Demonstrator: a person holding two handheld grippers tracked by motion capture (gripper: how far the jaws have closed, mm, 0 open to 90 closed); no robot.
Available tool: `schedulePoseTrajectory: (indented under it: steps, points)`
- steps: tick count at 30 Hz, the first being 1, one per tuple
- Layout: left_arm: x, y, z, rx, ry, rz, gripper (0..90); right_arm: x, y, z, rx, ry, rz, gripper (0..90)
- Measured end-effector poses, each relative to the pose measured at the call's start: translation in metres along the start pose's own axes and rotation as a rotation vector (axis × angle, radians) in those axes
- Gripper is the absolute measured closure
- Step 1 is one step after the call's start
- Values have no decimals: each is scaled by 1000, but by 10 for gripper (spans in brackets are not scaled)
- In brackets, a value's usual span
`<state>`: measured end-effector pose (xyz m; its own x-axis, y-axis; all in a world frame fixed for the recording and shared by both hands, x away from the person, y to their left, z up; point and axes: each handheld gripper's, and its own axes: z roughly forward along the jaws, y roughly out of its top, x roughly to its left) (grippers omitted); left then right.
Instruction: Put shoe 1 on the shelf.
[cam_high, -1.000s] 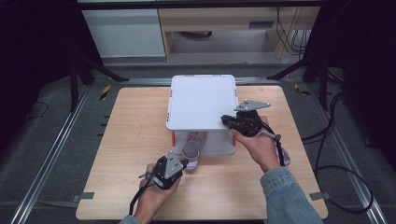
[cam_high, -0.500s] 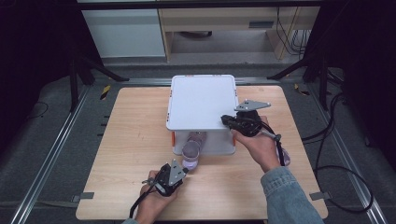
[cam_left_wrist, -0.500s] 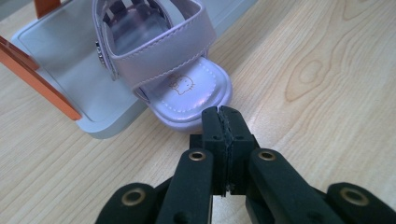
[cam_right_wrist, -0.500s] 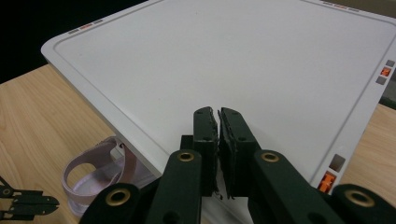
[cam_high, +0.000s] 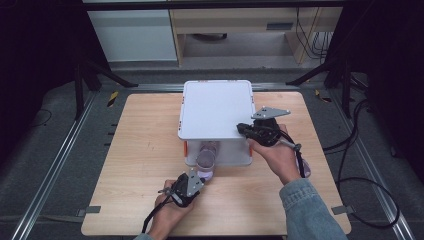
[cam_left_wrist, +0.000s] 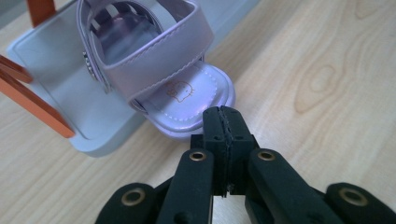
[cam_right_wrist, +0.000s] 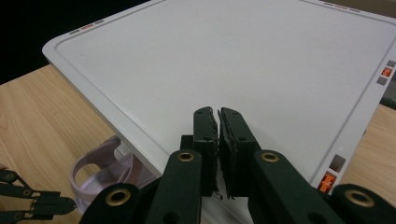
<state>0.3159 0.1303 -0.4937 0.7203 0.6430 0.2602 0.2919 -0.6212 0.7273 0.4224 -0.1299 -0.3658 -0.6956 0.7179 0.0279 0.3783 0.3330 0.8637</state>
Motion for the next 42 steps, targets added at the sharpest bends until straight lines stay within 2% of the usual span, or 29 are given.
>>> schedulePoseTrajectory:
  steps: [4,10,15,24,35,42]
  points:
    - [6,1,6,0,10,-16,893,-1,0,0,1,4,4,854]
    - [15,8,20,-4,41,-16,894,-1,0,1,2,3,6,856]
    - [19,11,30,-5,41,-46,894,-2,0,1,2,5,7,857]
    - [26,21,44,10,45,-60,894,-2,1,1,2,3,2,858]
    - [31,28,52,31,50,-61,894,-2,1,1,3,5,3,859]
    - [33,27,55,28,47,-81,893,-2,1,1,4,5,3,858]
